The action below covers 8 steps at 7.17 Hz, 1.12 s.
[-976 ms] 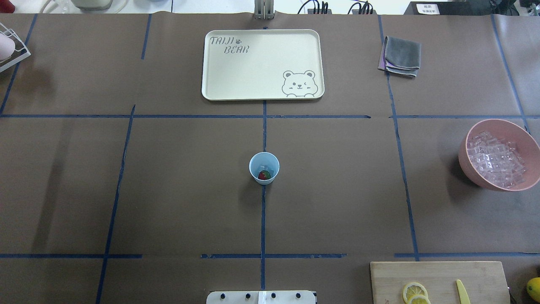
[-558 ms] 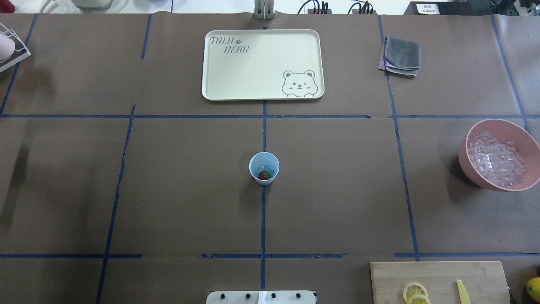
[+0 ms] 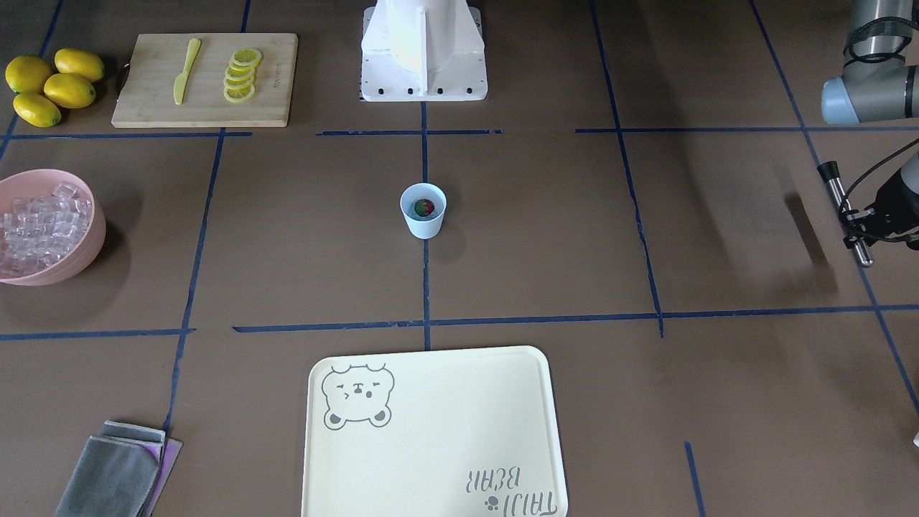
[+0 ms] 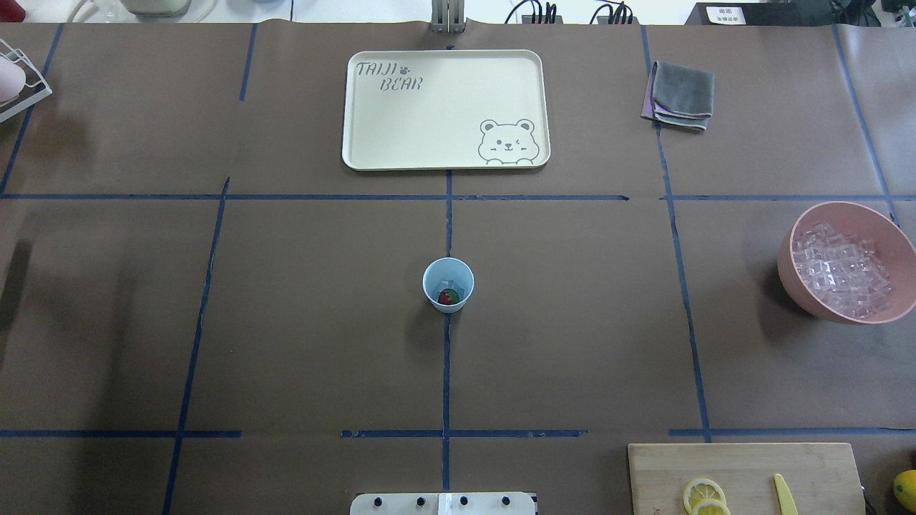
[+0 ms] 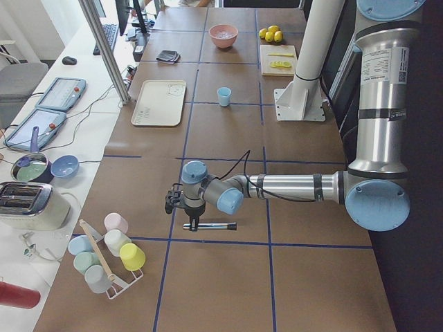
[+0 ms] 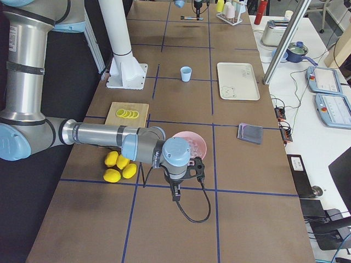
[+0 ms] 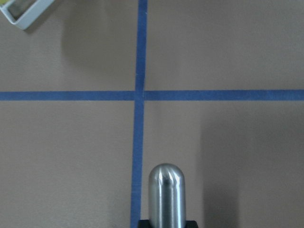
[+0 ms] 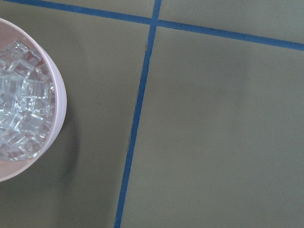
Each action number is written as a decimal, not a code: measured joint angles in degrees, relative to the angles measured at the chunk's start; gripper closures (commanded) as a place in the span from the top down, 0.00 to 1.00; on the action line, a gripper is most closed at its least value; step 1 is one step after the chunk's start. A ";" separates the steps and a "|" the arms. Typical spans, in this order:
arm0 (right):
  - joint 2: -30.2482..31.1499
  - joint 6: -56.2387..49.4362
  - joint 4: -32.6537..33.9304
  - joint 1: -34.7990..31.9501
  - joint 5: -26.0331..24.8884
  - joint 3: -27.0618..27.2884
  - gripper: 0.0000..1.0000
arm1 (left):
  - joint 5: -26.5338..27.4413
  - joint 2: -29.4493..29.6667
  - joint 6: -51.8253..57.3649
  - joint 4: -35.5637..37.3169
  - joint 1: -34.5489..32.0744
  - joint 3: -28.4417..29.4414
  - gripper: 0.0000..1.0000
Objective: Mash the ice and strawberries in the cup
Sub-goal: 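Lower the muddler onto the table and open the left gripper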
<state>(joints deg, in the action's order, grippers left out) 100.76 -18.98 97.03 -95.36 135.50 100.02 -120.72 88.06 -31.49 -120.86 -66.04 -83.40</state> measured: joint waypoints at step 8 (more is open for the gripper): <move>0.03 0.00 0.00 0.00 0.03 -0.09 0.99 | -12.07 0.20 9.21 -3.21 -1.96 -0.05 1.00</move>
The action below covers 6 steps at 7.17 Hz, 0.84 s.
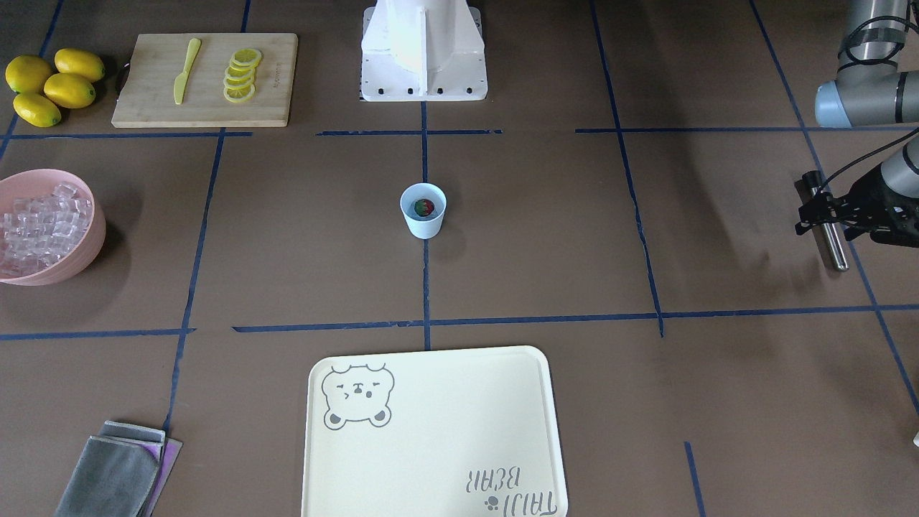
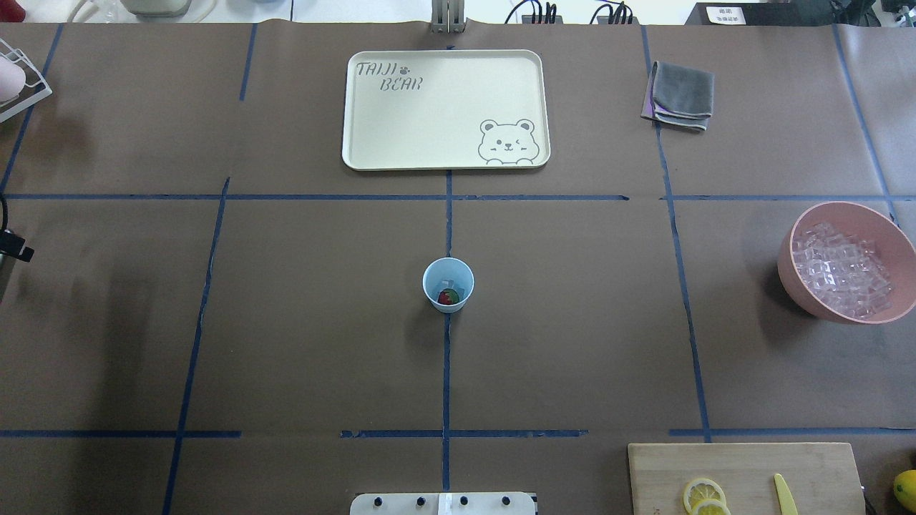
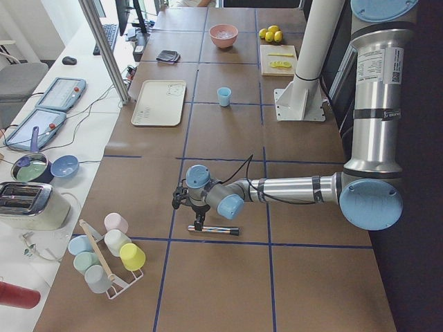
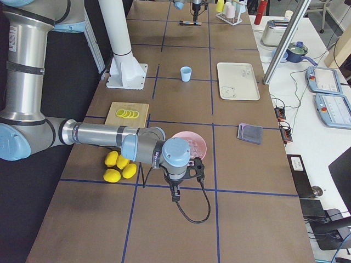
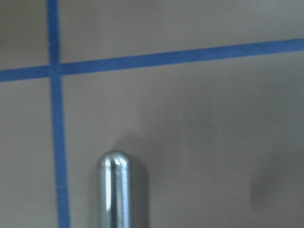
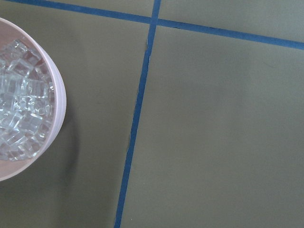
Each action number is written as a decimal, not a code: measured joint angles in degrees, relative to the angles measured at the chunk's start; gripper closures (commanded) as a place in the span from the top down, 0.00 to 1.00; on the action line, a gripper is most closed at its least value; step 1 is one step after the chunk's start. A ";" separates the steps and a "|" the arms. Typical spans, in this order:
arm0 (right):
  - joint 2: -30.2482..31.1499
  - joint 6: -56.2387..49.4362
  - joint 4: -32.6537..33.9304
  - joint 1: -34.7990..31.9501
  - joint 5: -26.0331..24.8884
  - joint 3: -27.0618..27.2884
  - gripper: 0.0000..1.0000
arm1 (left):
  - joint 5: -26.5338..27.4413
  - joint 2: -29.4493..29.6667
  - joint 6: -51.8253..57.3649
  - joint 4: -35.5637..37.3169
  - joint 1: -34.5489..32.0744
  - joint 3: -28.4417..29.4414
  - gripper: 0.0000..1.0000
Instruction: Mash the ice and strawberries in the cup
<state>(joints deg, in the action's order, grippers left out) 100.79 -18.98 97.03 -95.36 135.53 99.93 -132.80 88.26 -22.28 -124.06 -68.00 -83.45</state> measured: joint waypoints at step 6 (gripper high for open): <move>-0.07 0.00 0.00 0.00 -0.01 0.12 0.99 | -1.44 1.11 31.26 34.40 -22.46 -8.23 1.00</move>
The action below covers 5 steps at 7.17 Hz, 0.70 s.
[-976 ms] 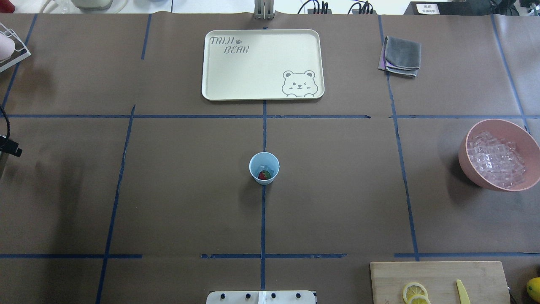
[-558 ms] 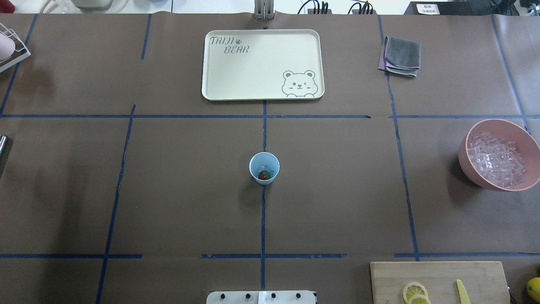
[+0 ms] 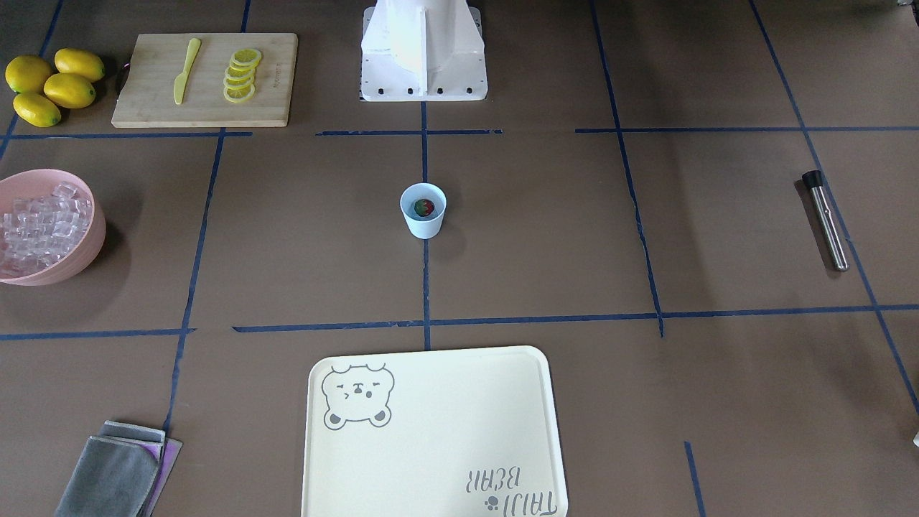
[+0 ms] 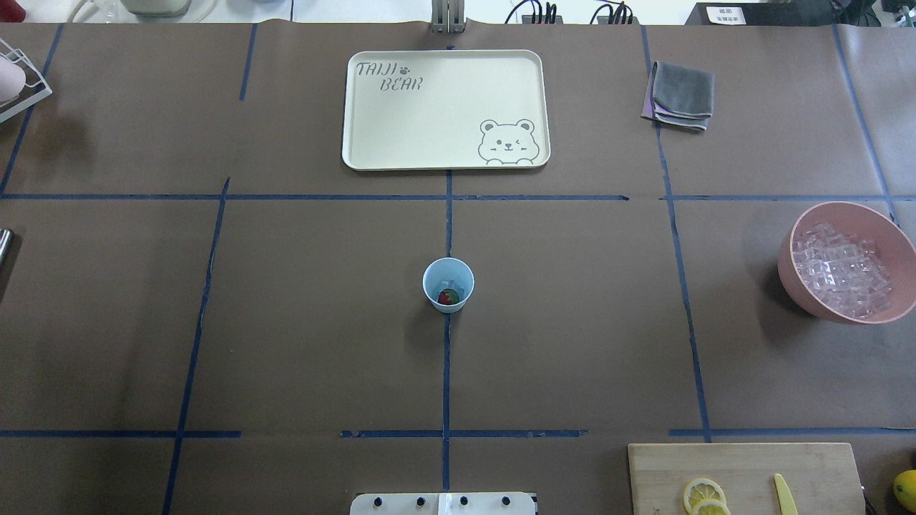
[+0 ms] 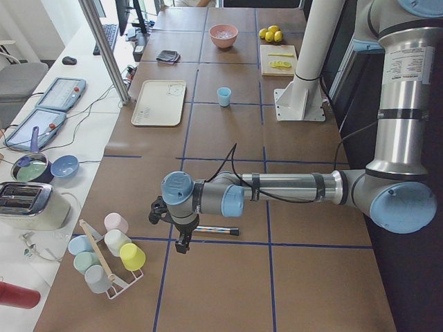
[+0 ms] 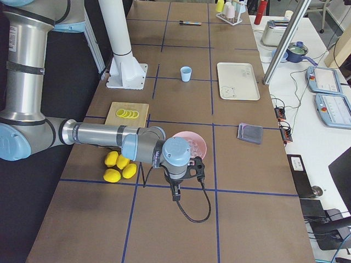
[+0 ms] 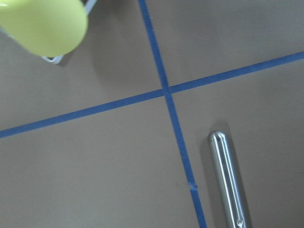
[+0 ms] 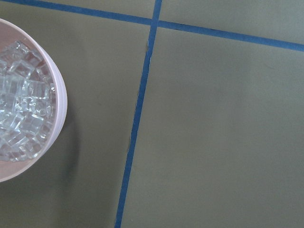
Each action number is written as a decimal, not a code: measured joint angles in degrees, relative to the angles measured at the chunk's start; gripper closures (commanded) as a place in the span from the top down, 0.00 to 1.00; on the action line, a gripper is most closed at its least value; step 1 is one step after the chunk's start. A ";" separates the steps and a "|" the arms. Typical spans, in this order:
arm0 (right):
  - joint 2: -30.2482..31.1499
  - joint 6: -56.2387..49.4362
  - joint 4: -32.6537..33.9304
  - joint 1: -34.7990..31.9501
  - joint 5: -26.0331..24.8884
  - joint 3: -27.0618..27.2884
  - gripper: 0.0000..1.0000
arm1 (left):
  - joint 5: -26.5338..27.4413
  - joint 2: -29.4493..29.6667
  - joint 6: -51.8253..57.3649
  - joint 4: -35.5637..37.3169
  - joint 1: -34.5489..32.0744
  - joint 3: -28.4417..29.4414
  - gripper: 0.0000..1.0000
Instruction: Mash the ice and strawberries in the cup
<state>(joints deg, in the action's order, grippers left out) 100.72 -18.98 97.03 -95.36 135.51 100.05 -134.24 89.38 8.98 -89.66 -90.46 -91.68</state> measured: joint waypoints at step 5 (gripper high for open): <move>-0.03 0.00 0.00 0.00 -0.09 -0.05 1.00 | -0.22 -0.44 0.41 0.39 -1.18 -1.44 1.00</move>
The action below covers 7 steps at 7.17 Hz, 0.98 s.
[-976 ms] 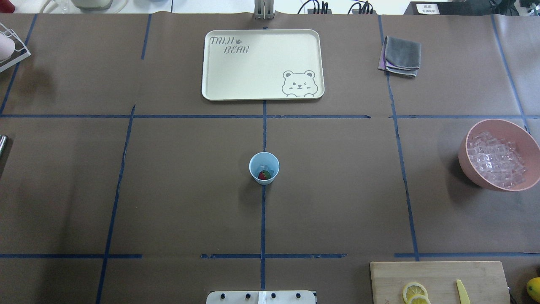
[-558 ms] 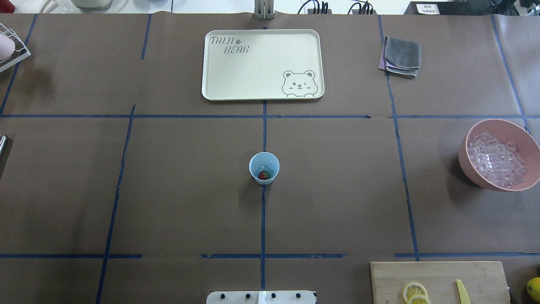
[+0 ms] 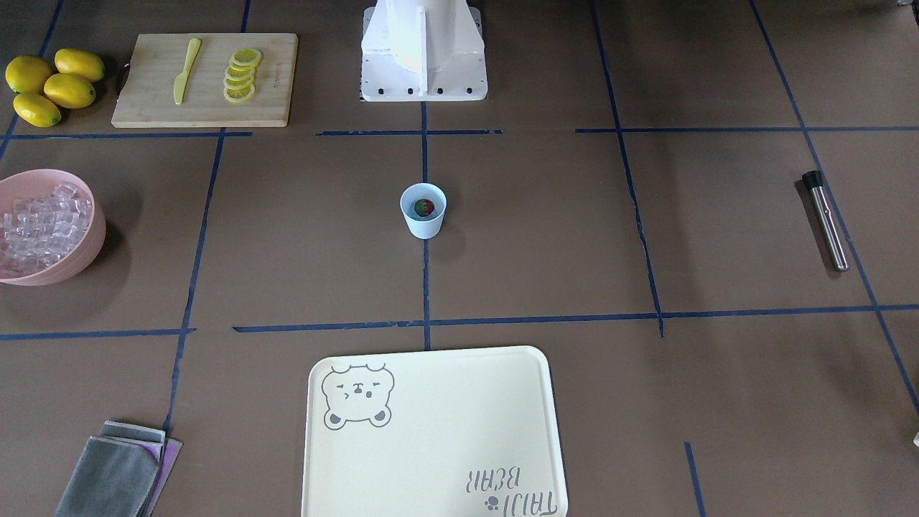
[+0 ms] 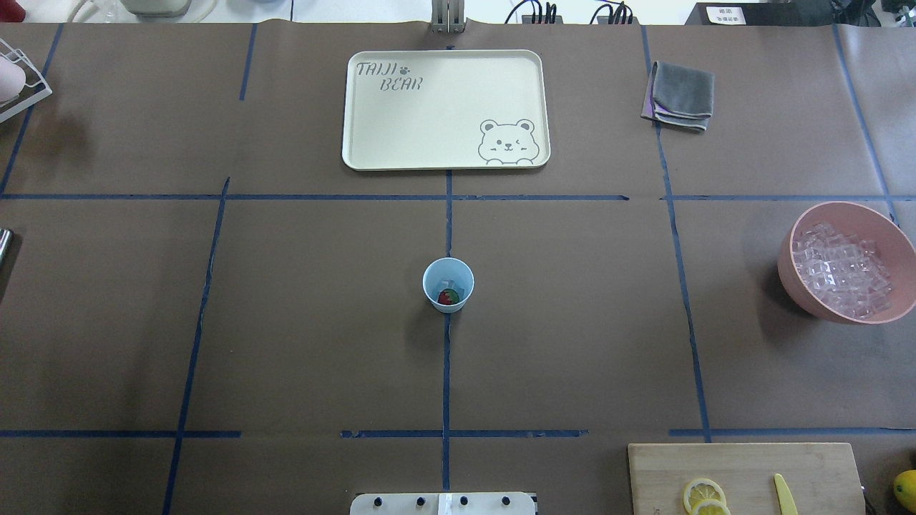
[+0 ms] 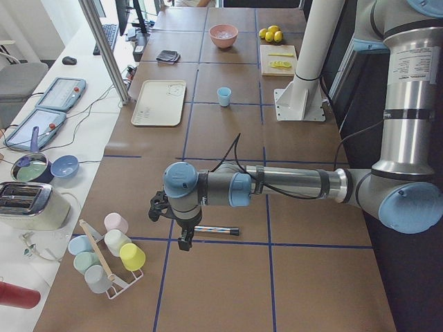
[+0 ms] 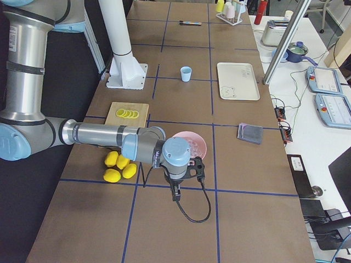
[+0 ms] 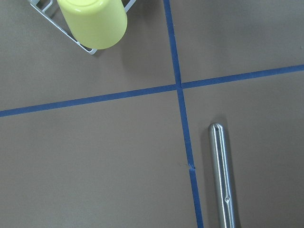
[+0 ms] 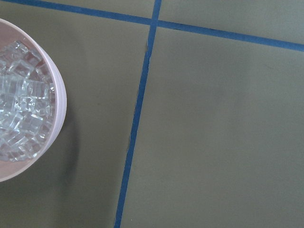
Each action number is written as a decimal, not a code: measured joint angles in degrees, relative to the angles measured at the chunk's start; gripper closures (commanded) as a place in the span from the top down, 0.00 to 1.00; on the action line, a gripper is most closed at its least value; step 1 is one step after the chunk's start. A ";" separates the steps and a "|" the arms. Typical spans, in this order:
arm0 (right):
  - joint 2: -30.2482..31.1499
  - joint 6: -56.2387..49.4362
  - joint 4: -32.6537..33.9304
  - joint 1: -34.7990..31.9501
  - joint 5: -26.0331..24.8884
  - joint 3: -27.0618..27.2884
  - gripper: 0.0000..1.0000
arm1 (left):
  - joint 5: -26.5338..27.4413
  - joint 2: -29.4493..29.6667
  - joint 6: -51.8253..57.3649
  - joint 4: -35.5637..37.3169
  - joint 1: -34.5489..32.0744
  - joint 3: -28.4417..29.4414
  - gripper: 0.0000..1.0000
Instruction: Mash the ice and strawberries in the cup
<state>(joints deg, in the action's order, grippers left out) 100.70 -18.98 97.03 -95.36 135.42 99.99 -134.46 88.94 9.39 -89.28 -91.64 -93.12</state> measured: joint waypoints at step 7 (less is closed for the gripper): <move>-0.30 0.09 0.00 0.00 -0.07 -0.06 0.99 | -0.19 -1.61 0.42 -0.81 -0.03 -0.54 1.00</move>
<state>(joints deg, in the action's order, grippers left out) 100.39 -18.90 97.03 -95.36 135.35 99.93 -134.65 87.33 9.81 -90.09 -91.67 -93.66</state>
